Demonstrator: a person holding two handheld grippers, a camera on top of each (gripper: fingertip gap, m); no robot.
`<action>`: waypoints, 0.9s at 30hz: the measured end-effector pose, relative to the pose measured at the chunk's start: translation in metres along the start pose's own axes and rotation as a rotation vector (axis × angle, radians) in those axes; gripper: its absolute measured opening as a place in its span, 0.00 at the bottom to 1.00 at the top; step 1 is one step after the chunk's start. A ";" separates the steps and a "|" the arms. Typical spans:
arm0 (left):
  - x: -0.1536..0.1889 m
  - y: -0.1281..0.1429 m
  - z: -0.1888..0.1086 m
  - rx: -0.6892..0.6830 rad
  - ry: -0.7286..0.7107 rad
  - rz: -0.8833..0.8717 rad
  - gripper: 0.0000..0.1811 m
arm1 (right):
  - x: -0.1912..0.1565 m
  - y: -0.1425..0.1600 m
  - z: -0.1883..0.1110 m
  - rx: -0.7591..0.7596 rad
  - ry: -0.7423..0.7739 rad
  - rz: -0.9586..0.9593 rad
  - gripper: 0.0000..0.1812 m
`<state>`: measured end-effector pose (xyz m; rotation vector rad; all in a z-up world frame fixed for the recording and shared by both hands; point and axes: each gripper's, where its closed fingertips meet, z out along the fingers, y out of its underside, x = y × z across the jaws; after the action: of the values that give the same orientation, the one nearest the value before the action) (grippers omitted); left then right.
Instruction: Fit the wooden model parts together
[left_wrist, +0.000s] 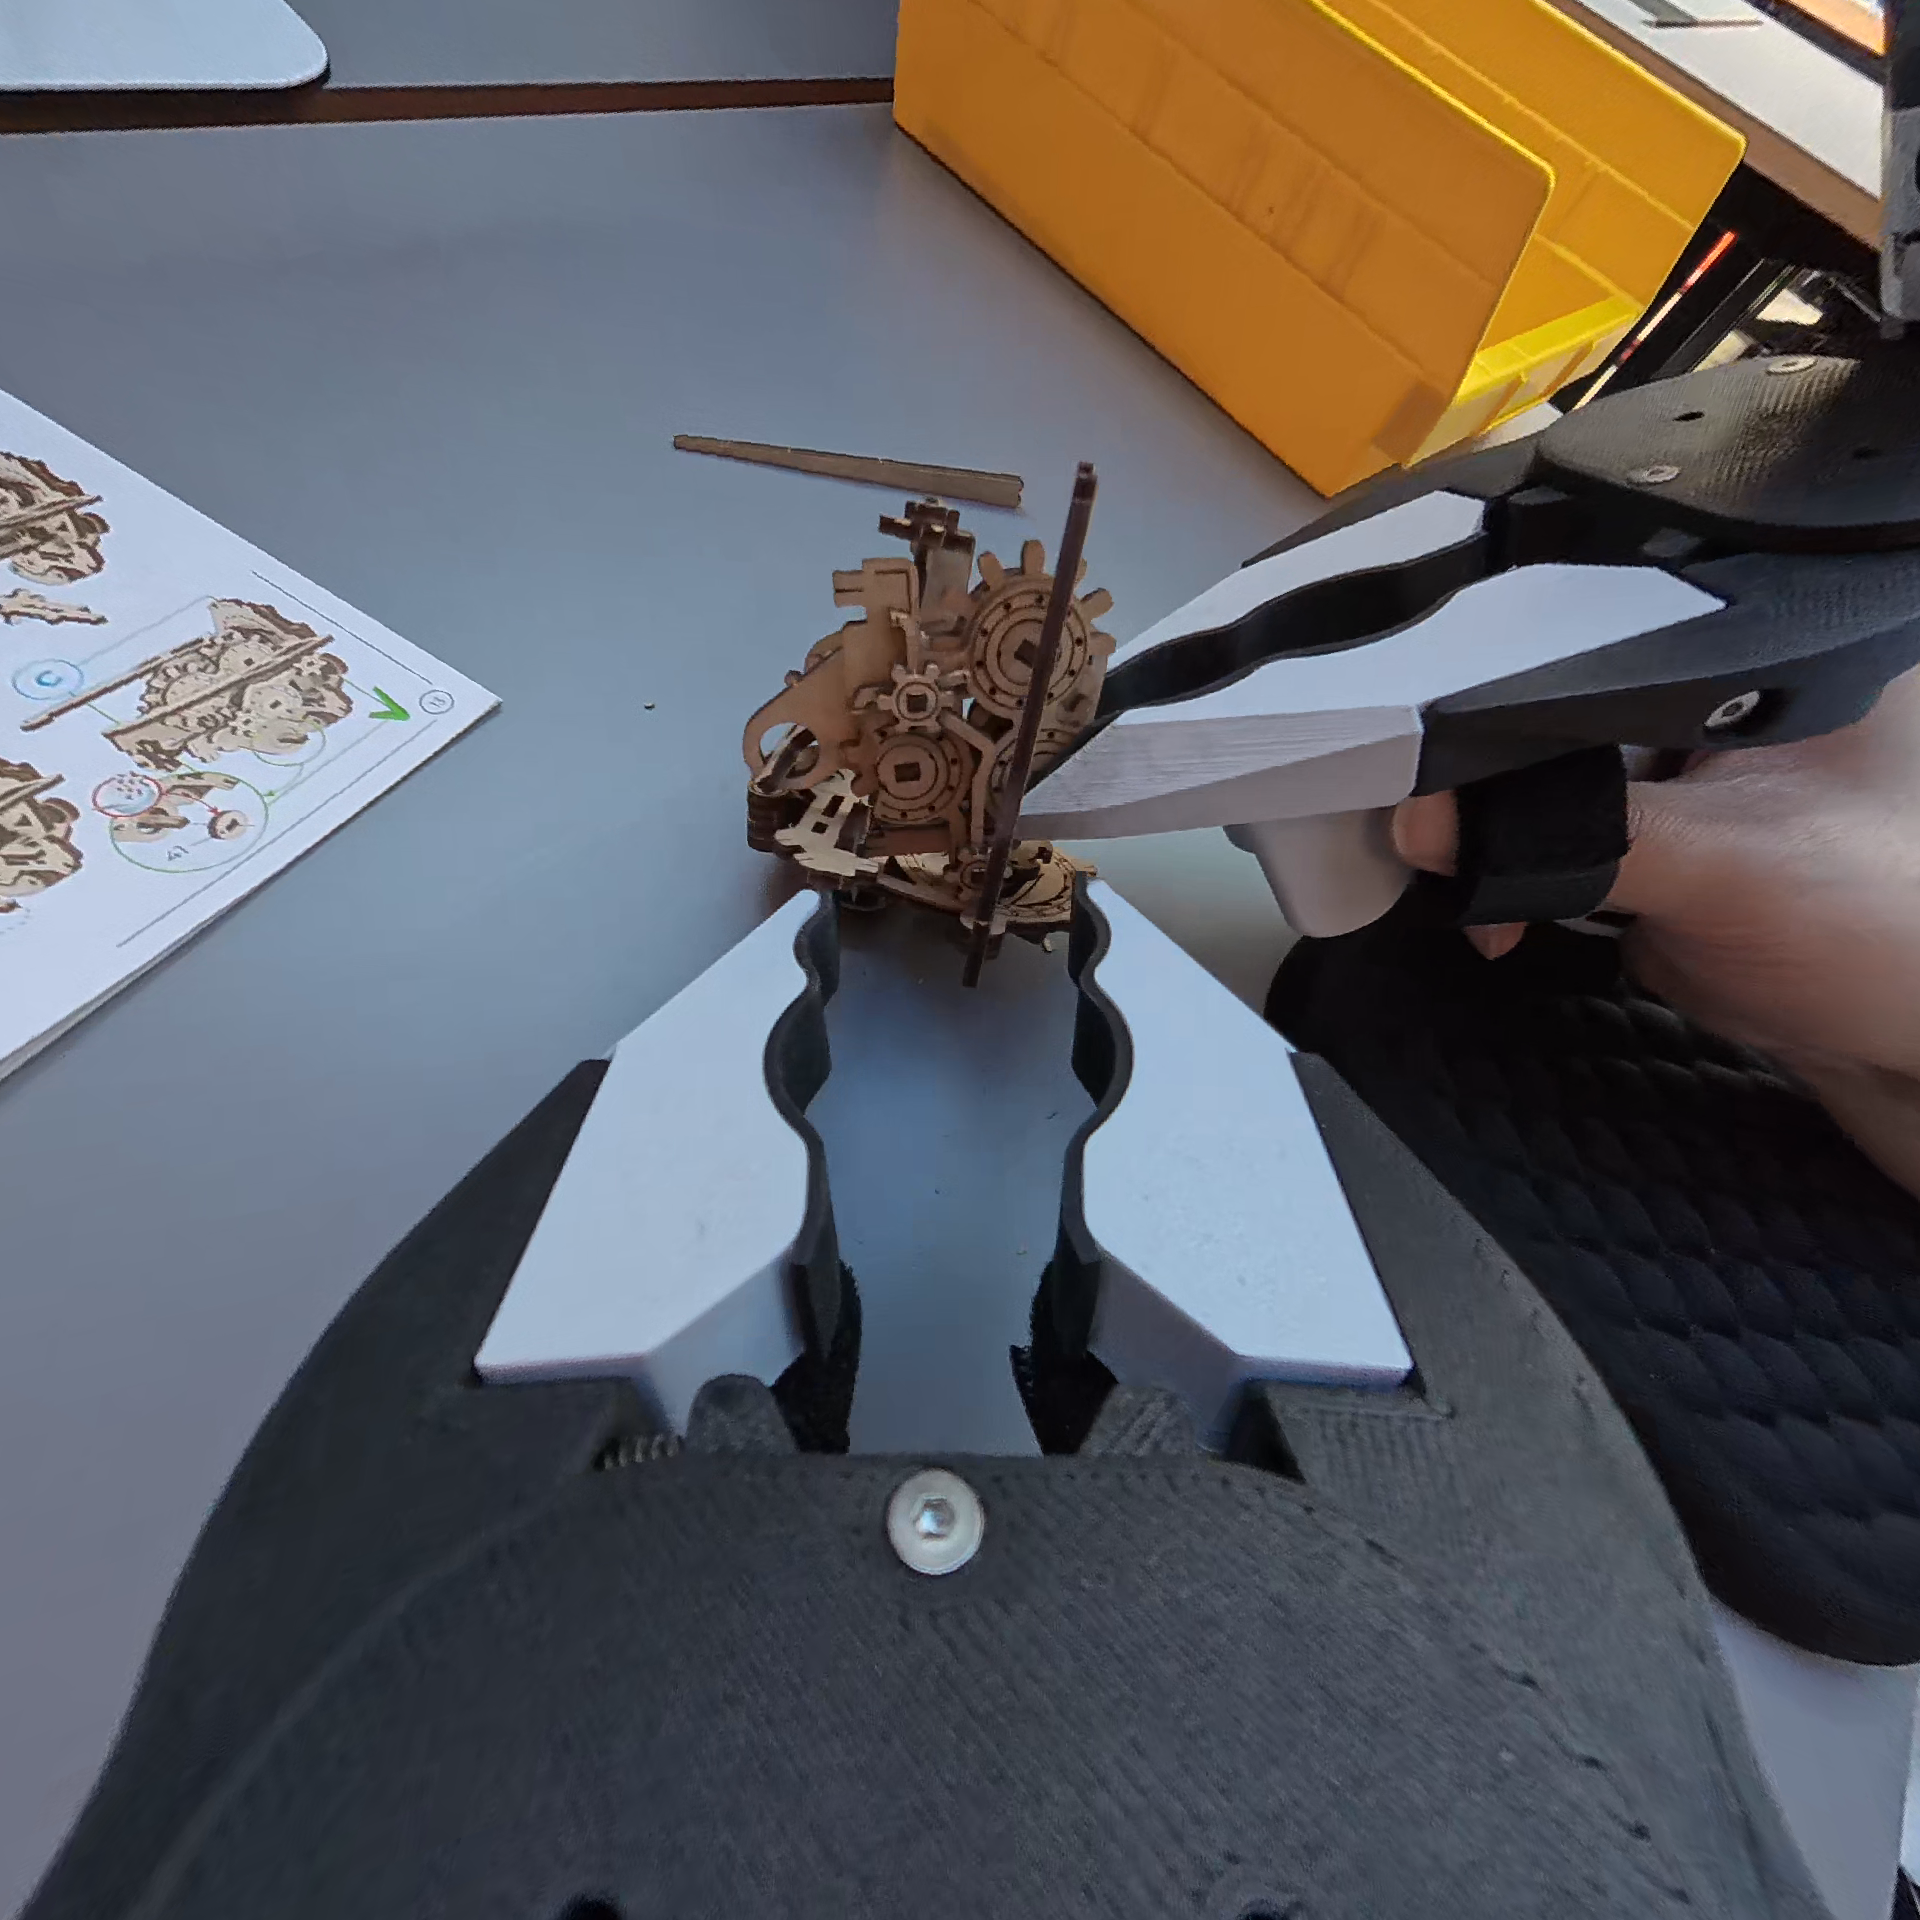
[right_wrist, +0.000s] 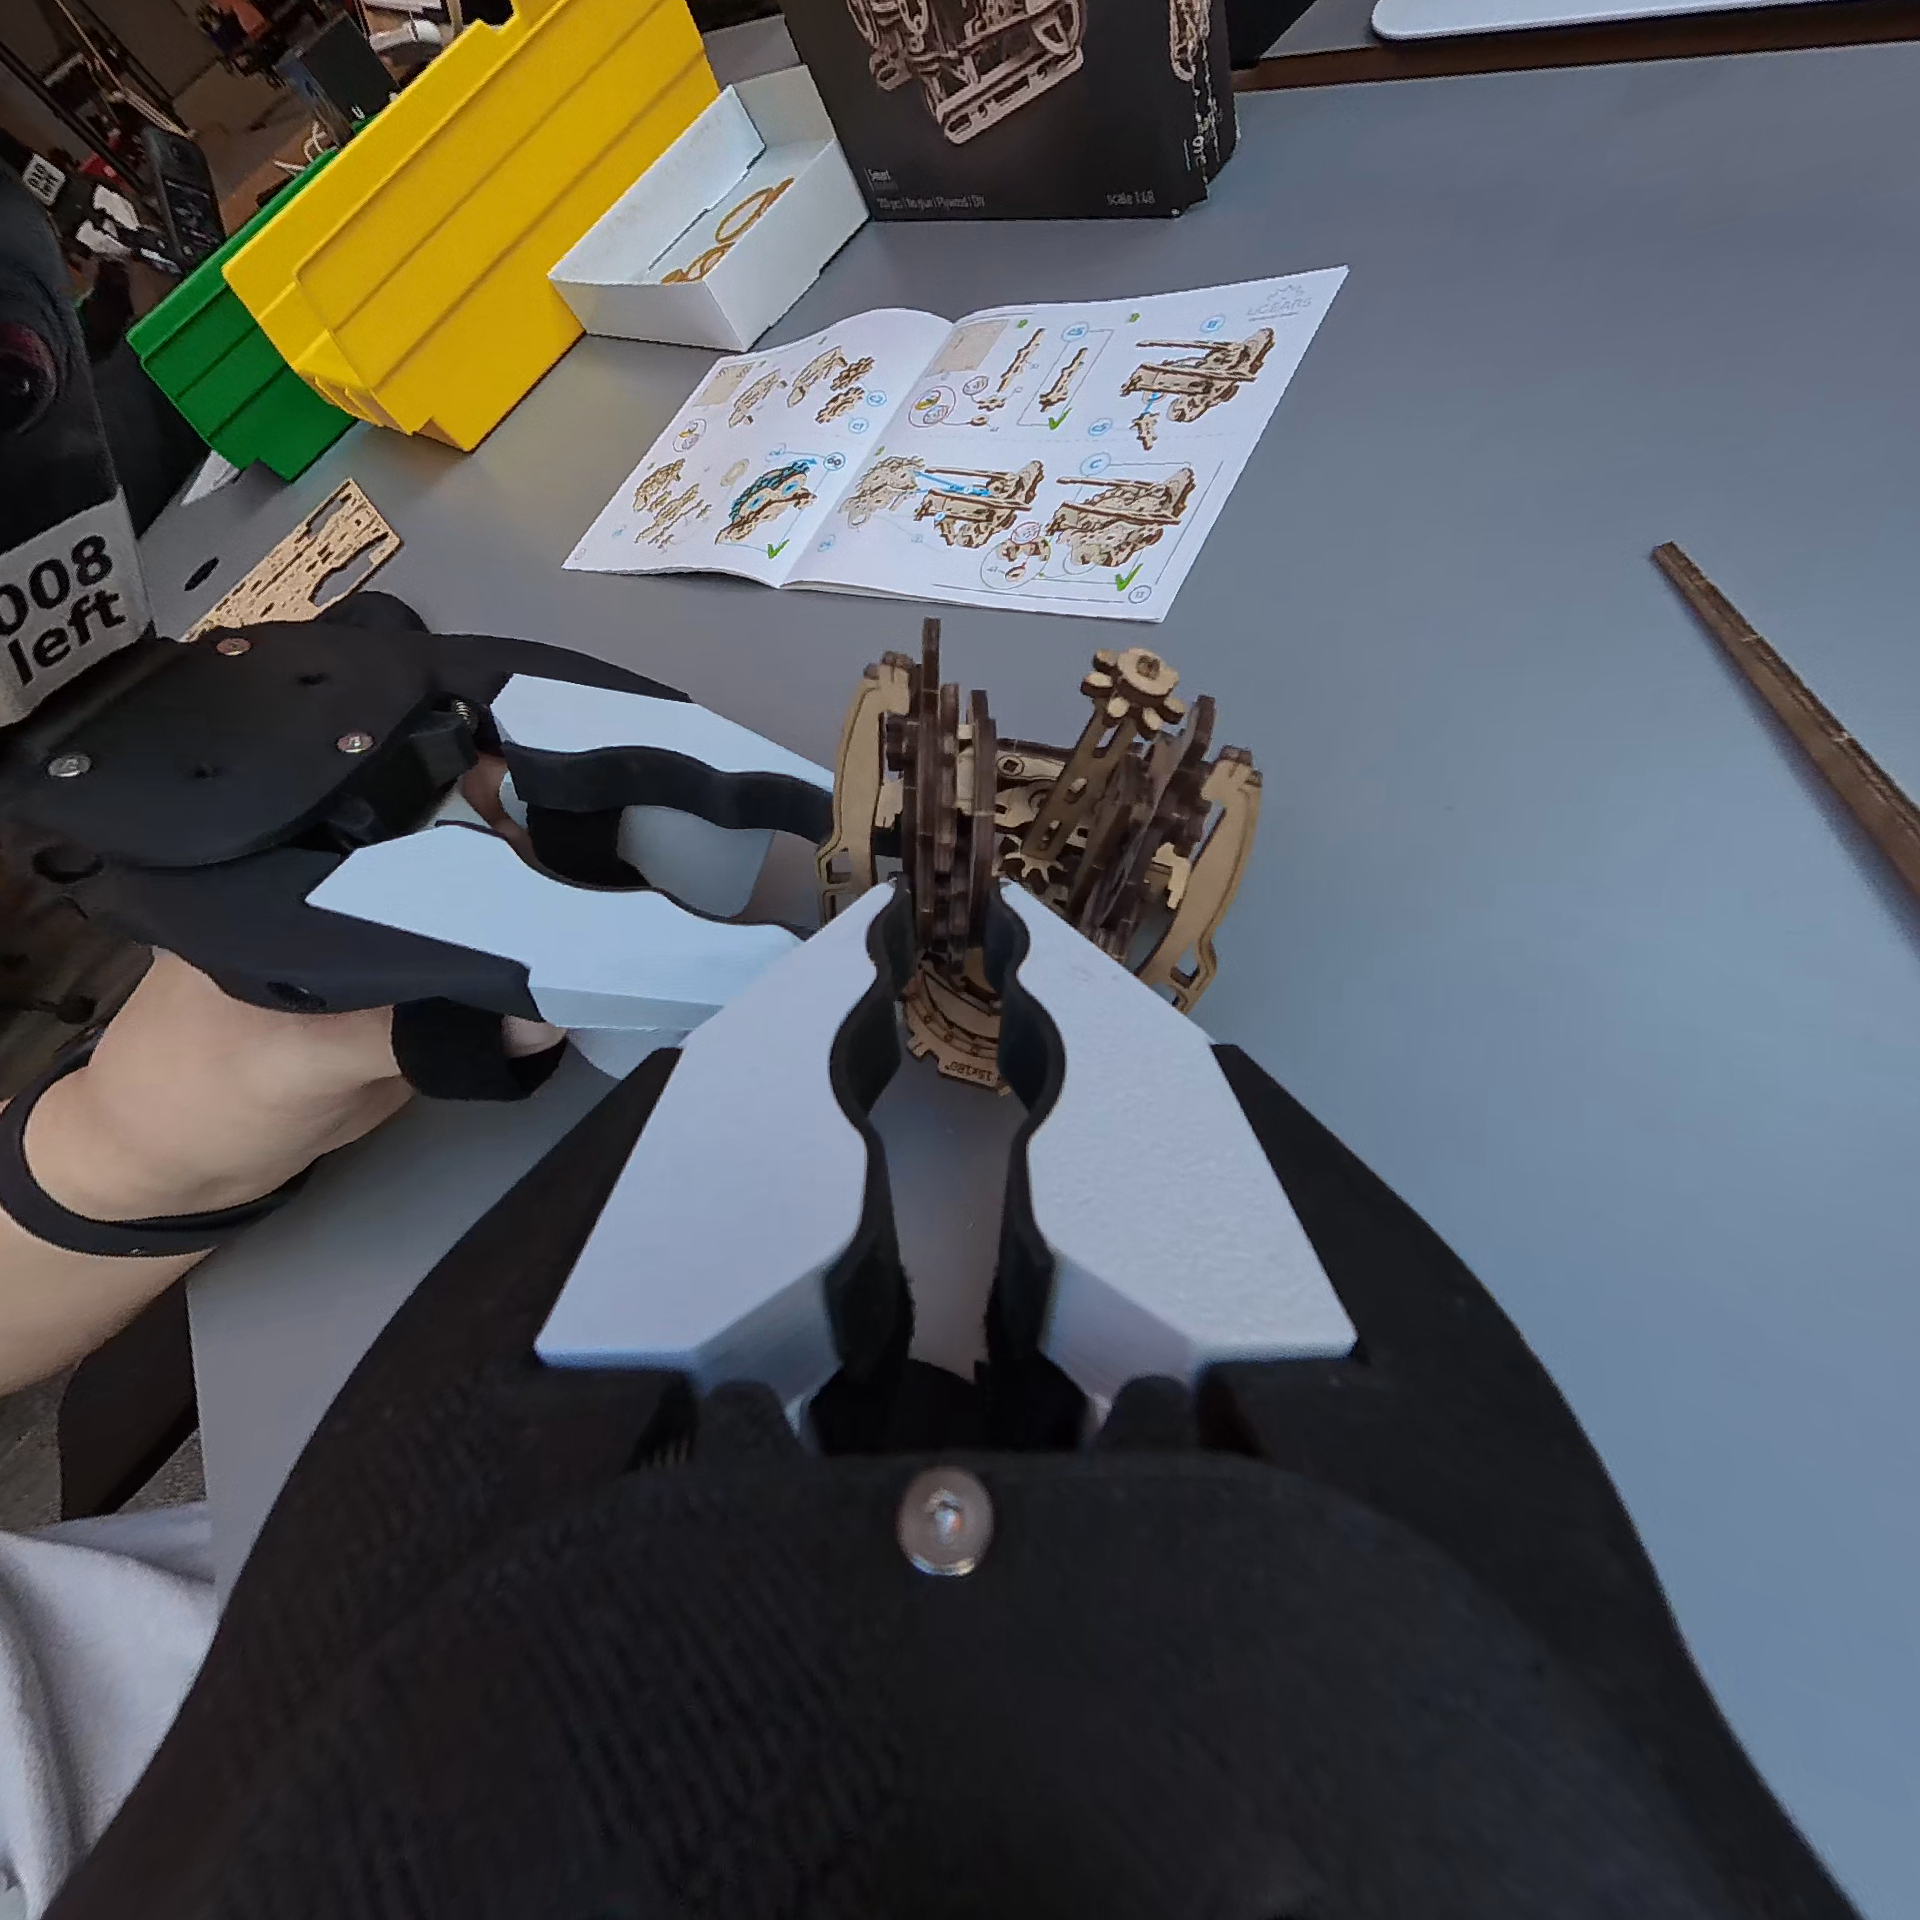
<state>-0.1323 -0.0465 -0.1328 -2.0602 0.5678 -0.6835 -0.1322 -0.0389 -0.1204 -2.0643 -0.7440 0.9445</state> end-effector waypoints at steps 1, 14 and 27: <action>-0.001 -0.001 0.000 0.005 -0.002 -0.009 0.23 | 0.000 0.000 0.000 -0.001 0.003 -0.001 0.07; -0.007 0.000 0.005 -0.015 -0.106 0.114 0.06 | 0.000 0.003 0.004 -0.042 -0.005 -0.001 0.08; -0.009 0.003 0.008 -0.047 -0.131 0.174 0.05 | 0.004 0.000 0.010 -0.058 -0.026 -0.016 0.06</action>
<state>-0.1339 -0.0381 -0.1416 -2.0531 0.6833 -0.4341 -0.1378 -0.0323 -0.1263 -2.0967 -0.8085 0.9528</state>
